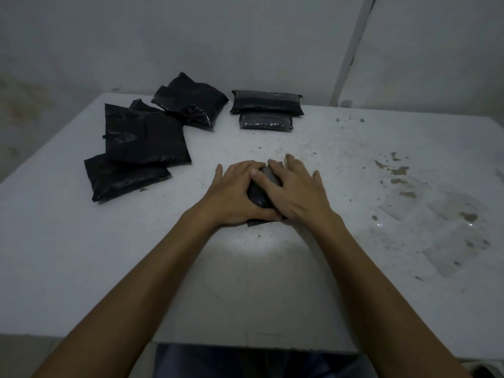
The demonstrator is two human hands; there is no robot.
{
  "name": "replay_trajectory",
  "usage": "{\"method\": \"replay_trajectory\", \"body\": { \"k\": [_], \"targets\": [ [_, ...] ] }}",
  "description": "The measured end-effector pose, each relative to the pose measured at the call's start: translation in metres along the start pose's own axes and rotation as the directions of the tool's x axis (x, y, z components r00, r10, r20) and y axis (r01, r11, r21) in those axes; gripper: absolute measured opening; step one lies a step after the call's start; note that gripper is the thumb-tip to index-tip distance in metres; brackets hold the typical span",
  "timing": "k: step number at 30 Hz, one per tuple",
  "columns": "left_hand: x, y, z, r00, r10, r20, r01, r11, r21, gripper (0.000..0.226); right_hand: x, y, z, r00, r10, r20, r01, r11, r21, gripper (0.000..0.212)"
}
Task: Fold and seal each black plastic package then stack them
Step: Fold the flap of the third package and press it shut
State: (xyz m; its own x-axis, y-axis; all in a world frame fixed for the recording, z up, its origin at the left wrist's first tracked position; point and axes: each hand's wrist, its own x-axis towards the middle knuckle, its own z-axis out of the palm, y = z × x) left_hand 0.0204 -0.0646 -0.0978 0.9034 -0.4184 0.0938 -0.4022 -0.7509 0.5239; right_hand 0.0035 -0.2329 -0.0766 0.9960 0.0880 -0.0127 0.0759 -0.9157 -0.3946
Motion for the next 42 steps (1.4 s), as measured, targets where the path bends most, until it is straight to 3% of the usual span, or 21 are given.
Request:
{"method": "replay_trajectory", "body": {
  "k": [7, 12, 18, 27, 32, 37, 42],
  "targets": [
    [0.0, 0.0, -0.002, 1.0, -0.01, 0.023, 0.01, 0.999, 0.038, 0.118, 0.015, 0.009, -0.013, 0.99, 0.112, 0.08, -0.108, 0.993, -0.054, 0.097],
    [0.0, 0.002, -0.003, 1.0, -0.005, 0.018, 0.005, 1.0, 0.021, 0.113, -0.004, 0.008, -0.008, 0.999, -0.014, 0.032, 0.014, 1.0, 0.014, 0.085],
    [0.013, 0.012, -0.022, 0.986, -0.063, 0.155, 0.038, 0.986, 0.162, 0.132, -0.01, 0.01, 0.006, 0.998, 0.034, 0.058, -0.038, 0.998, 0.056, 0.082],
    [0.029, 0.022, -0.027, 0.947, -0.154, 0.283, 0.085, 0.967, 0.242, 0.121, -0.017, 0.005, 0.011, 0.994, 0.111, 0.005, -0.111, 0.994, 0.022, 0.1],
    [0.025, 0.02, -0.026, 0.948, -0.155, 0.28, 0.098, 0.973, 0.208, 0.14, -0.024, 0.016, 0.007, 0.986, 0.162, 0.039, -0.163, 0.987, 0.001, 0.118],
    [0.021, 0.011, -0.018, 0.964, -0.105, 0.243, 0.059, 0.98, 0.189, 0.134, -0.036, 0.014, 0.013, 1.0, 0.023, -0.014, -0.023, 0.999, 0.033, 0.096],
    [0.021, 0.012, -0.017, 0.969, -0.093, 0.23, 0.052, 0.982, 0.18, 0.126, -0.038, 0.01, 0.016, 0.997, 0.077, -0.002, -0.077, 0.996, -0.034, 0.096]
  ]
}}
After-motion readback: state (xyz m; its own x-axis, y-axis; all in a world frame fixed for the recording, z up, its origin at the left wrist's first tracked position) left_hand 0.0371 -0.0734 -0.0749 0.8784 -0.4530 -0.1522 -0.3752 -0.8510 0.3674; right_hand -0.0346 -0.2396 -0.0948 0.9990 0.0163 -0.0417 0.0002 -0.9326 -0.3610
